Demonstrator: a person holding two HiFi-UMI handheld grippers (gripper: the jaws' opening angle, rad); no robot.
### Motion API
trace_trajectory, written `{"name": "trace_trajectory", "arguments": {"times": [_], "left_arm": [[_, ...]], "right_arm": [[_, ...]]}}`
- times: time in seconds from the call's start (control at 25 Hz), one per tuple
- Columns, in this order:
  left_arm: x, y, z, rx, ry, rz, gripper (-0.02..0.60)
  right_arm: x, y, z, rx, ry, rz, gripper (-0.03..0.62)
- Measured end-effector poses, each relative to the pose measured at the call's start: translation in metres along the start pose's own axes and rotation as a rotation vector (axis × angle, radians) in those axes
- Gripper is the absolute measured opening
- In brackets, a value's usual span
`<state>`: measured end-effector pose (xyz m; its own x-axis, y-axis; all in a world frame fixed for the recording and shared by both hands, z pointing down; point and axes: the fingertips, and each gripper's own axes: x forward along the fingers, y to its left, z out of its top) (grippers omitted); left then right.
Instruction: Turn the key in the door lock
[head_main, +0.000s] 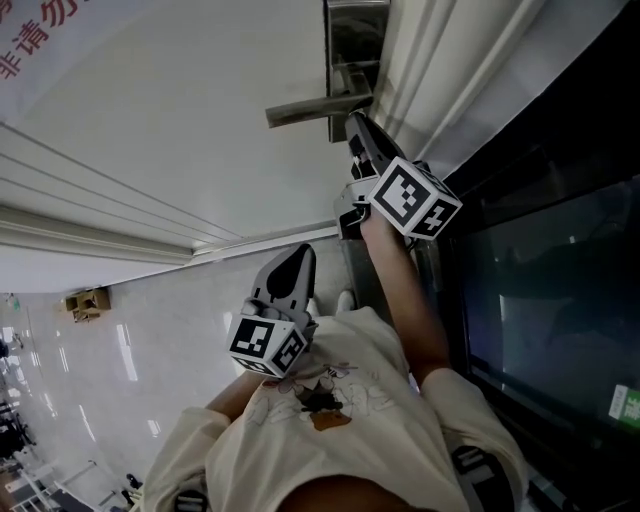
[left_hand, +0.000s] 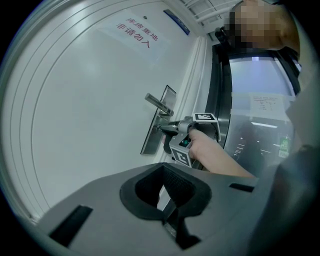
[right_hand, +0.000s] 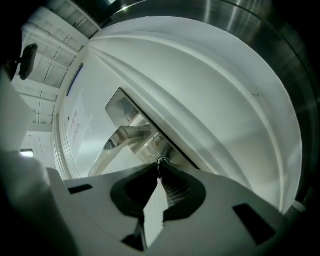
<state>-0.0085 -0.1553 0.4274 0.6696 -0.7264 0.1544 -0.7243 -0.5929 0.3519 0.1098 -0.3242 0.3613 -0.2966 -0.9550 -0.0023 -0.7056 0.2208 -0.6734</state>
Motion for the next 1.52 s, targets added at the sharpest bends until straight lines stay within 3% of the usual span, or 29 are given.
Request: {"name": "trace_trajectory", "arguments": {"times": [0.28,0.6,0.84,1.08,1.2,1.36,1.52], "left_arm": [[0.004,-0.008,0.0,0.007,0.007,-0.016,0.0],[0.008,-0.011,-0.002,0.009,0.014,-0.008,0.002],[0.007,-0.013,-0.001,-0.007,0.005,0.02,0.0],[0.009,-0.016,0.002,0.011,-0.013,0.067,0.002],[0.009,-0.016,0.0,0.037,-0.027,0.091,0.0],[0.002,-0.017,-0.004,0.022,-0.028,0.11,0.001],[-0.016,-0.03,-0.009,0.023,-0.032,0.08,0.0]], "right_arm": [[0.0,-0.001,0.0,0.252,-0.007,0.05,0.026],[0.0,0.001,0.001,0.248,0.0,0.076,0.029],[-0.014,0.001,0.001,0.076,0.039,0.047,0.1],[-0.051,-0.008,0.008,-0.132,0.014,-0.001,0.101],[-0.078,-0.011,0.003,-0.258,0.0,-0.009,0.064],[-0.112,-0.011,-0.033,-0.372,0.05,-0.017,0.016],[-0.166,0.004,-0.094,-0.442,0.121,-0.012,0.008]]}}
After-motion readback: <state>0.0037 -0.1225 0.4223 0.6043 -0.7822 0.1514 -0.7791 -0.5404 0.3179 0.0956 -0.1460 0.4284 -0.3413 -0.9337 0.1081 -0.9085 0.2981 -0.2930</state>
